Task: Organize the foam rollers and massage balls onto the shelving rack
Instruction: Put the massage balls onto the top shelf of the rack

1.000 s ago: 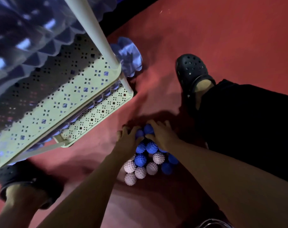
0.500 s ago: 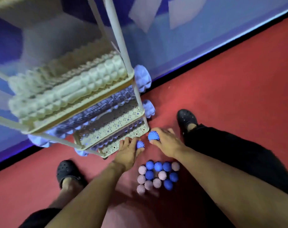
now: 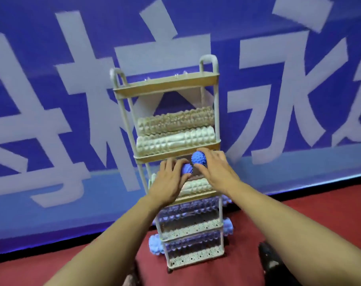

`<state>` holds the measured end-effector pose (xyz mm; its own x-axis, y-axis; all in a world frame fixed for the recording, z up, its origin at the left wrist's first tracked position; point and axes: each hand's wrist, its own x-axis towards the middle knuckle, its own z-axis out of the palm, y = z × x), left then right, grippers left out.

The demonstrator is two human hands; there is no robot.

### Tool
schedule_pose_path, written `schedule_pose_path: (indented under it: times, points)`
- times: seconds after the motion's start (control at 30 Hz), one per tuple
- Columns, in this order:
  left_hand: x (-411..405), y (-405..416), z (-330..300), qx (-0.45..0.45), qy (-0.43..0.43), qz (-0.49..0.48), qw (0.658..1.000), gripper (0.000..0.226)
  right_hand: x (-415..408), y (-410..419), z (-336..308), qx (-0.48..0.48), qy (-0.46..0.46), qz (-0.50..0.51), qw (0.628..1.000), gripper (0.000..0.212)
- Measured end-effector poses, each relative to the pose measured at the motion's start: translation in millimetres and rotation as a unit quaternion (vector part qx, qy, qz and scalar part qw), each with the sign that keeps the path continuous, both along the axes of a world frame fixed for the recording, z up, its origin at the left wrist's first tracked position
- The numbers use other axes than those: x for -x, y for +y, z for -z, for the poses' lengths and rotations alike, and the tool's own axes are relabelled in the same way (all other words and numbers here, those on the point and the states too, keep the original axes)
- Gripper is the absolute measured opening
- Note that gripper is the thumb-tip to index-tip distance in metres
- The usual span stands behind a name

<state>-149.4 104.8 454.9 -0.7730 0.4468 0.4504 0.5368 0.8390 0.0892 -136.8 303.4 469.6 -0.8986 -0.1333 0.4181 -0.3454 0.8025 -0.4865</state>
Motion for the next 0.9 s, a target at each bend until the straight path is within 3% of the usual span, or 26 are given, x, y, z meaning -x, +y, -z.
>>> schedule_pose_path:
  times: [0.2, 0.37, 0.47, 0.63, 0.73, 0.9]
  points:
    - [9.2, -27.1, -121.8, -0.040, 0.143, -0.027, 0.989, 0.051, 13.5, -25.4, -124.7, -0.031, 0.139, -0.017, 0.990, 0.052]
    - [43.9, -37.9, -201.3, -0.048, 0.190, -0.050, 0.979, 0.052, 52.8, -41.5, -210.0, -0.070, 0.197, -0.010, 0.978, 0.050]
    - [72.9, -45.4, -226.1, -0.028, 0.217, -0.078, 0.973, 0.055, 85.1, -46.6, -240.3, -0.101, 0.186, 0.003, 0.977, 0.048]
    - [112.7, -50.8, -252.1, -0.027, 0.174, -0.117, 0.977, 0.065, 133.0, -44.7, -257.1, -0.157, 0.103, 0.003, 0.982, 0.044]
    - [128.3, -47.4, -259.1, 0.004, 0.156, -0.129, 0.979, 0.052, 149.0, -44.6, -249.5, -0.164, 0.082, 0.003, 0.983, 0.044]
    - [150.0, -44.9, -261.1, 0.034, 0.011, -0.122, 0.992, 0.047, 152.1, -41.2, -240.2, -0.152, 0.067, 0.011, 0.986, 0.044]
